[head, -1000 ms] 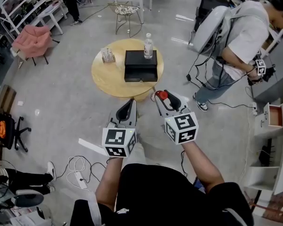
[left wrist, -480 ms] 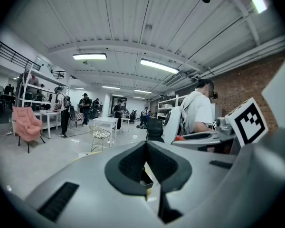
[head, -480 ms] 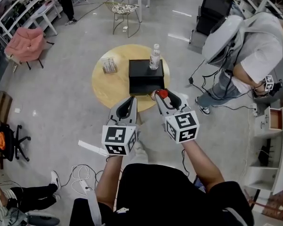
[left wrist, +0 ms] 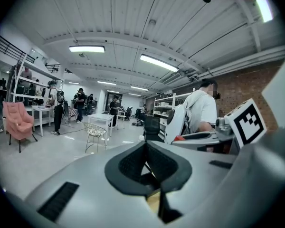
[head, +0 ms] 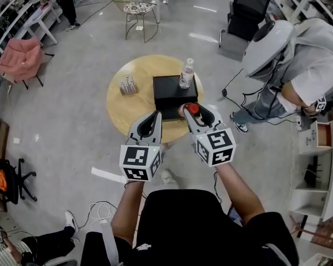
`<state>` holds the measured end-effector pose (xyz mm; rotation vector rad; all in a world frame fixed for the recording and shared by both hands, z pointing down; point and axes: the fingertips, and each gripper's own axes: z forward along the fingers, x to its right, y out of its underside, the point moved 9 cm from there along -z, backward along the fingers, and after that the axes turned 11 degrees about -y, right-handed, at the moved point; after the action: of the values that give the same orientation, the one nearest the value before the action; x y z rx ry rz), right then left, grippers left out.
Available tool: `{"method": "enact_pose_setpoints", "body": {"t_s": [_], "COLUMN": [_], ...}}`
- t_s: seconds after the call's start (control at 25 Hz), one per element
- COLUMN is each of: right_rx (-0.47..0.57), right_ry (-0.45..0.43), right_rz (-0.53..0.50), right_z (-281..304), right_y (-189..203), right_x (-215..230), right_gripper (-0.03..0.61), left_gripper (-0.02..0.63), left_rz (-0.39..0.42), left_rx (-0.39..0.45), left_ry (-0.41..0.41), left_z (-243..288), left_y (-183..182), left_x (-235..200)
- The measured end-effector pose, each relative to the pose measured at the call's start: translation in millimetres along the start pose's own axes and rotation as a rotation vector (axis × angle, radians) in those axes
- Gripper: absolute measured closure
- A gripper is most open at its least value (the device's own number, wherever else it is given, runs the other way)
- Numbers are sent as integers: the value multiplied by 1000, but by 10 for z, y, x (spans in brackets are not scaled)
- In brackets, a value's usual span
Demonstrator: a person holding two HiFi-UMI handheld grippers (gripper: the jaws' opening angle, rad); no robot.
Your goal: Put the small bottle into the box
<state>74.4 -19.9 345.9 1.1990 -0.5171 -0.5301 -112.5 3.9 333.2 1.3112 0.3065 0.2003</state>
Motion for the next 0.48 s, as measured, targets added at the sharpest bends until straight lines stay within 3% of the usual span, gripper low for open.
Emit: {"method": "enact_pose_setpoints", "body": {"t_s": [0.48], "right_rx": [-57], "right_ry": [3], "right_rz": [22], "right_z": [414], "right_y": [123], "right_x": [160], "right_gripper": [440], "left_gripper": [603], "left_rz": [4], "left_rx": [-67], "left_ry": [28], "left_z": [365], "left_y": [144], "left_x": [-219]}}
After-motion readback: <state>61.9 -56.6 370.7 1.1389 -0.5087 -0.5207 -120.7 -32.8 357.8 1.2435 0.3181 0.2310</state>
